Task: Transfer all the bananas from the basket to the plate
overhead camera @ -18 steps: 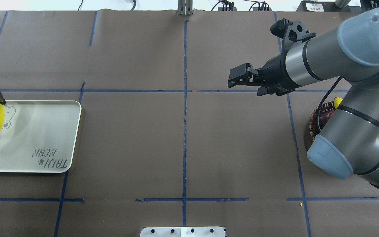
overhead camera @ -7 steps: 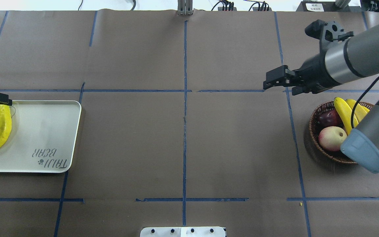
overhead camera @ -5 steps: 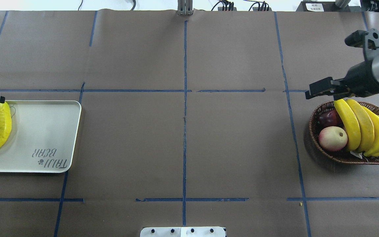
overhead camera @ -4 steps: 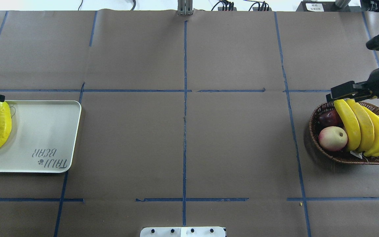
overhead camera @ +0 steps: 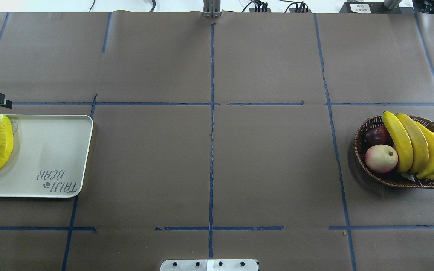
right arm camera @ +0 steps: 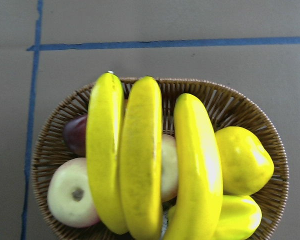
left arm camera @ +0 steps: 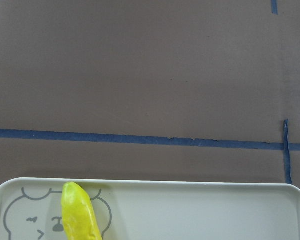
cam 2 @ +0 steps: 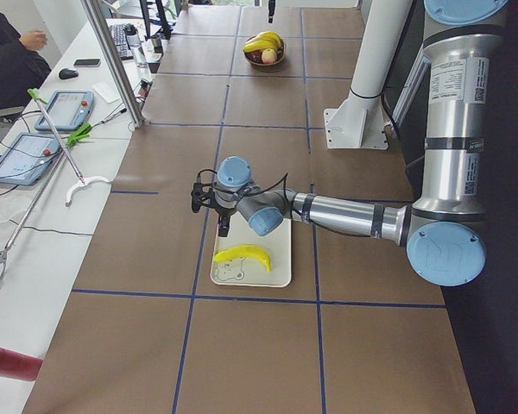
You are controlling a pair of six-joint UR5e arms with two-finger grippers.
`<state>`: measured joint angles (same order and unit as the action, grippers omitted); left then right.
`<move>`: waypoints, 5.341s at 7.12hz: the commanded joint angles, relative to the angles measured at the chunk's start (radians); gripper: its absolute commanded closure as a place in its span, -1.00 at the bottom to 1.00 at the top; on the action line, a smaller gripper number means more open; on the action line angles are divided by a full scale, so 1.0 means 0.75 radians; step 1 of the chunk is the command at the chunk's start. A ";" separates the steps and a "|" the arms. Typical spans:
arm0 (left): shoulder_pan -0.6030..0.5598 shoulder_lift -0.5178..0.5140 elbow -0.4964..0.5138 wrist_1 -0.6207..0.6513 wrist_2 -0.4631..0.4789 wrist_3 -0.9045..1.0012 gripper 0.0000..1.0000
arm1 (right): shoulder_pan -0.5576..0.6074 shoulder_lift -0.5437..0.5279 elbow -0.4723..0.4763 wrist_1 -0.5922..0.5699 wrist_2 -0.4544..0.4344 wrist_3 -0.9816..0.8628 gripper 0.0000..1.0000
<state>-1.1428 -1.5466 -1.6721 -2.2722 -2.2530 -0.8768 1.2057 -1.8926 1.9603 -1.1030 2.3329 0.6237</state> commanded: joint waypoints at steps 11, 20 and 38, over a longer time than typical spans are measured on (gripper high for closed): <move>0.014 -0.014 0.006 -0.004 -0.003 -0.001 -1.00 | -0.098 0.004 -0.319 0.520 0.033 0.434 -0.67; 0.014 -0.014 -0.004 -0.002 -0.007 -0.005 -1.00 | 0.134 0.002 -0.288 0.540 0.208 0.388 0.95; 0.644 -0.993 0.104 -0.016 0.410 -1.371 -0.99 | -0.929 1.008 -0.082 0.160 -0.789 0.874 0.97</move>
<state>-0.6837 -2.2734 -1.6009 -2.2812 -1.9792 -1.8898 0.5135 -1.1401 1.8932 -0.9831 1.7464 1.2789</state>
